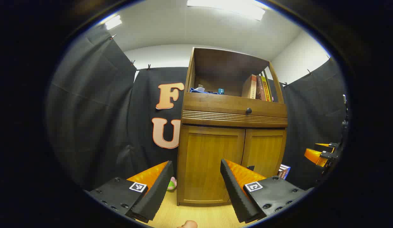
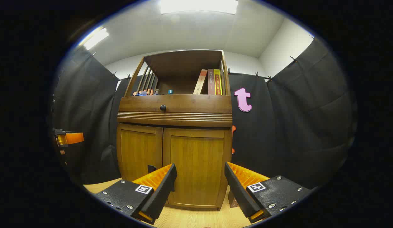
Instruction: Open the right door of the double-door shoe cabinet with the right hand, and open the left door with the left hand.
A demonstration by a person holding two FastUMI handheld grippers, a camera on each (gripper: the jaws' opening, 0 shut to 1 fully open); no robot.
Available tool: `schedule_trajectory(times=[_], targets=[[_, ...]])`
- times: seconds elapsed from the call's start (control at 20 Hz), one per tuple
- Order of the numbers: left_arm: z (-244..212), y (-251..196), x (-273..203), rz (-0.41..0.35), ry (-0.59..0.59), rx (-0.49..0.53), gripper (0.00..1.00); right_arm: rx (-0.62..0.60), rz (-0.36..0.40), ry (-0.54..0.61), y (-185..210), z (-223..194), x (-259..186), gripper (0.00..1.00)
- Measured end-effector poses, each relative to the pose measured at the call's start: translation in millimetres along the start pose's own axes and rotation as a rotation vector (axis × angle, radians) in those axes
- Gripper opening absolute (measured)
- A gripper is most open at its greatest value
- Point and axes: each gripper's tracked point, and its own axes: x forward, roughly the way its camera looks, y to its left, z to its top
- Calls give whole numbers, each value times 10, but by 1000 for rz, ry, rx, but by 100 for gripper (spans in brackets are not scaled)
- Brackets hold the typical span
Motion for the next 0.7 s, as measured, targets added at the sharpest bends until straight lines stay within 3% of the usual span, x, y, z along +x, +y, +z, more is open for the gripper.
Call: schedule_trajectory(times=[0.35,0.7], targets=[[-15,29,-8,13,5,2,98,-2,0,15,27,-108,41,93],[-32,67,-3,24,11,16,96,11,19,69,208,-568,292,93]])
